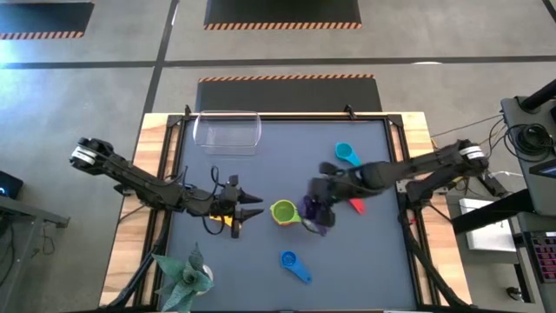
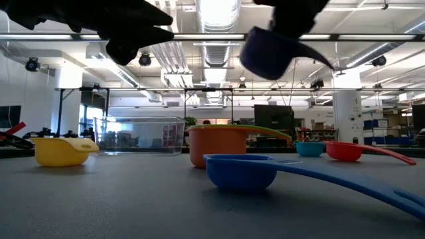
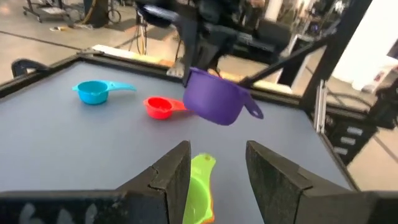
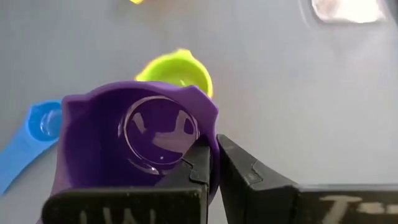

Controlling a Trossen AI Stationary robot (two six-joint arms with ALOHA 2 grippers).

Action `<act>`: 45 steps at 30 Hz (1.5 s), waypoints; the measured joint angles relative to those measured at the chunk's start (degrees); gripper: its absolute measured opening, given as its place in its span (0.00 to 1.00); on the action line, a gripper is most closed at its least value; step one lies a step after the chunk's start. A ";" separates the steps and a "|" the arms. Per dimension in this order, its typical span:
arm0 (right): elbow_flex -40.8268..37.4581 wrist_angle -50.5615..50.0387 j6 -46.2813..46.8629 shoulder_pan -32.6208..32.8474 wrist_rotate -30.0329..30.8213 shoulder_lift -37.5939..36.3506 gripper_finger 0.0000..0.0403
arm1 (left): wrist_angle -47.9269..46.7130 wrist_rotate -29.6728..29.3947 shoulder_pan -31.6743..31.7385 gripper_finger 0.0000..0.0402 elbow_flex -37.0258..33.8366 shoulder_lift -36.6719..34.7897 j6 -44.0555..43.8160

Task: Nest measuring cups in basket
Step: Stack the violet measuring cup on top of the green measuring cup

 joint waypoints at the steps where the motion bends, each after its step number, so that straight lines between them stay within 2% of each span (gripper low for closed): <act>1: 0.89 1.03 -2.17 -0.88 -1.61 1.15 0.02 | -0.92 0.71 0.00 0.34 -0.01 -0.54 0.07; 10: 10.87 1.44 -13.42 -5.40 -10.95 13.93 0.02 | -11.73 1.24 0.00 0.34 -0.01 -10.14 0.07; 19: 16.45 -3.47 -15.87 -7.02 -11.65 23.47 0.02 | -13.26 1.28 -0.26 0.34 -0.01 -10.99 -0.87; 30: 17.15 -2.95 -20.65 -10.68 -11.81 24.48 0.02 | -13.01 -3.44 -0.11 0.34 -0.01 -11.22 9.63; 35: 17.15 -2.74 -21.30 -11.35 -16.97 24.48 0.02 | -12.97 -3.72 0.48 0.34 -0.01 -11.86 12.66; 38: 17.15 -2.69 -21.68 -11.31 -18.09 24.45 0.03 | -12.96 -3.72 1.24 0.34 -0.01 -12.86 13.84; 41: 17.15 -2.71 -21.27 -11.33 -18.08 24.44 0.07 | -13.20 -3.70 2.04 0.34 -0.01 -14.20 14.08; 45: 17.15 -2.64 -21.29 -11.35 -17.80 24.40 0.19 | -15.74 -3.70 2.81 0.34 -0.01 -15.89 14.11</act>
